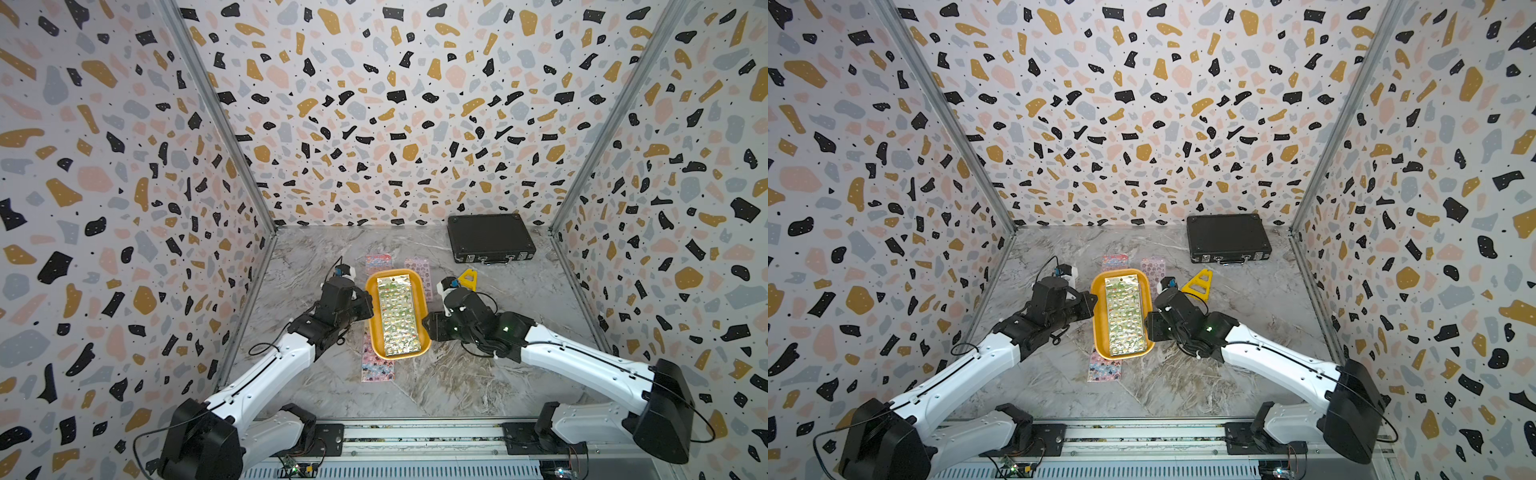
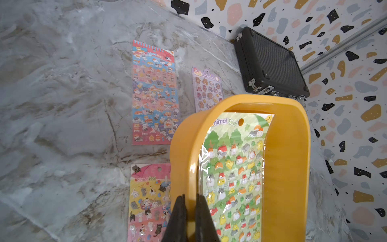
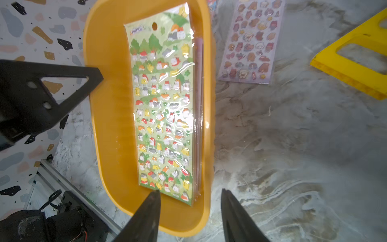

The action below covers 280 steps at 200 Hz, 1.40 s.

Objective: Take the stickers out of the storage box
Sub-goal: Pick up the sticker from the storage box.

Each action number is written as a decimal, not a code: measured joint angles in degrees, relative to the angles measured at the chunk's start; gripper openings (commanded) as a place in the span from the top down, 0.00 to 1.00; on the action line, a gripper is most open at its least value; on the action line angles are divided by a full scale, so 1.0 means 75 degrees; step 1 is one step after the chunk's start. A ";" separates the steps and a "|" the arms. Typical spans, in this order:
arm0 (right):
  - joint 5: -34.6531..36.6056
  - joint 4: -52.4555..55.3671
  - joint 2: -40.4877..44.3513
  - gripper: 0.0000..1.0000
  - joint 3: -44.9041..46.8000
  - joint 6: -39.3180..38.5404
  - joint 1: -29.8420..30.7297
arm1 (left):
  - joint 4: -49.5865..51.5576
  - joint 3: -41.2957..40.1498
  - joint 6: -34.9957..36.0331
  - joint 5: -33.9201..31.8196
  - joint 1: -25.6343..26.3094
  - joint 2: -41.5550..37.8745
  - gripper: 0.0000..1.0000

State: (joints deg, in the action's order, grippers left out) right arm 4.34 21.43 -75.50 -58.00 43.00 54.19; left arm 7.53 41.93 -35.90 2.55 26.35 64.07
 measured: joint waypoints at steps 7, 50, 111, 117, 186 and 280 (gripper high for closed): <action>-0.0035 0.0108 -0.0219 0.49 -0.0175 -0.0041 0.0012 | -0.0047 0.0000 0.0038 0.0000 0.0058 -0.0003 1.00; -0.0128 0.0434 -0.1026 0.49 -0.0912 -0.0221 0.0026 | -0.0227 0.0000 0.0224 -0.0050 0.0326 -0.0052 1.00; 0.0015 0.0664 -0.1565 0.48 -0.1291 -0.0230 0.0026 | -0.0525 -0.0015 0.0449 -0.0326 0.0603 -0.0493 1.00; 0.0044 0.0670 -0.1606 0.47 -0.1291 -0.0230 0.0029 | -0.0565 -0.0032 0.0472 -0.0353 0.0618 -0.0536 1.00; 0.0221 0.0682 -0.2116 0.46 -0.1498 -0.0262 0.0064 | -0.0828 -0.0364 0.0539 -0.0551 0.0699 -0.0927 1.00; -0.0391 0.0443 -0.2588 0.49 -0.1667 -0.0289 -0.0009 | -0.0819 -0.0388 0.0577 -0.0705 0.0702 -0.0970 1.00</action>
State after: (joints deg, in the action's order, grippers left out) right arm 1.41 24.75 -94.91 -70.50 40.84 54.13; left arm 1.39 39.03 -31.57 -2.74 31.62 56.80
